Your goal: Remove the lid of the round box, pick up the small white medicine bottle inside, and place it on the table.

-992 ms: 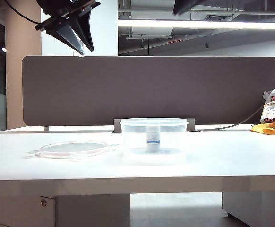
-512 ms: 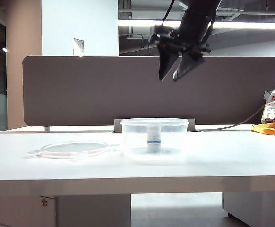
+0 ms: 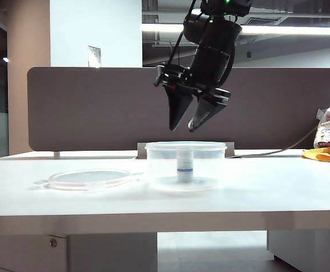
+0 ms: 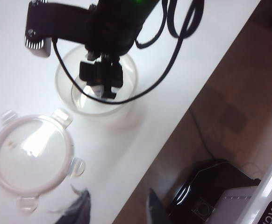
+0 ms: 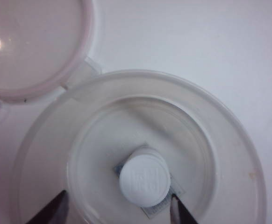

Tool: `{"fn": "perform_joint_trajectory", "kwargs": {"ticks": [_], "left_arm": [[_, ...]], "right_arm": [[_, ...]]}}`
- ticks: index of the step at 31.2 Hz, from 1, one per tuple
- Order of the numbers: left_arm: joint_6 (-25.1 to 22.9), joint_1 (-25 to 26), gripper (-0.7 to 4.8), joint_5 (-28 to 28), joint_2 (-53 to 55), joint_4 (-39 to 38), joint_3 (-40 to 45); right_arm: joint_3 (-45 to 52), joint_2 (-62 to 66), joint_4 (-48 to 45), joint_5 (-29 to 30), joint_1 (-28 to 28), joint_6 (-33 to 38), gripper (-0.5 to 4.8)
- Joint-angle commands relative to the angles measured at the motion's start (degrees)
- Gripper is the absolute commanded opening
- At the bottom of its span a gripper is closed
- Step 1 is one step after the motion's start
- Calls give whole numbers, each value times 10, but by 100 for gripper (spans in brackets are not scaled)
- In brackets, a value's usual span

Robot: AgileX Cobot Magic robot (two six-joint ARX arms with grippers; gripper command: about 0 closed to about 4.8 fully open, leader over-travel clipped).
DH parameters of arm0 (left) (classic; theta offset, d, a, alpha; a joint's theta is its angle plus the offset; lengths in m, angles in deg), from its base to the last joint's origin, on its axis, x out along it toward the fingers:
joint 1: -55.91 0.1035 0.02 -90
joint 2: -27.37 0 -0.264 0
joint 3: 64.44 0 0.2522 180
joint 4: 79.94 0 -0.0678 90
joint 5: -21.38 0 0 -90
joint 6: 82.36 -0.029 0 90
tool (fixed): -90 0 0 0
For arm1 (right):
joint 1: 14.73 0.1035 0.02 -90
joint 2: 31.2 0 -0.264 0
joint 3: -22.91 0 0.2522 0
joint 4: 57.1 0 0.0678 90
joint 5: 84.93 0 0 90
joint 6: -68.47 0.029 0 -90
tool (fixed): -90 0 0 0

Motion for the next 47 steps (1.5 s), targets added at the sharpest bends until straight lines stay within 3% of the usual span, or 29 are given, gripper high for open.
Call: {"fn": "perform_joint_trajectory", "kwargs": {"ticks": [1,3,16,22,29,32,33,47], "left_arm": [[-3,-1,160,5,-8,-8,-2],[-3,-1,162,5,-15,-7,-2],[-3,-1,162,9,-56,-3,-2],[-3,-1,161,9,-60,-4,-2],[-3,-1,161,9,-61,-4,-2],[-3,-1,161,9,-61,-3,-2],[-3,-1,161,9,-61,-4,-2],[-4,-1,161,35,-60,-3,-2]], "right_arm": [[-2,3,1,0,-1,14,314],[-2,7,3,-1,-1,18,338],[-2,37,-4,-6,-1,31,335],[-2,46,-13,-5,-1,31,252],[-2,50,-15,-6,-1,31,242],[-3,50,-21,-5,-1,31,139],[-3,50,-22,-5,-1,31,128],[-4,28,-26,-21,-1,28,111]]}}
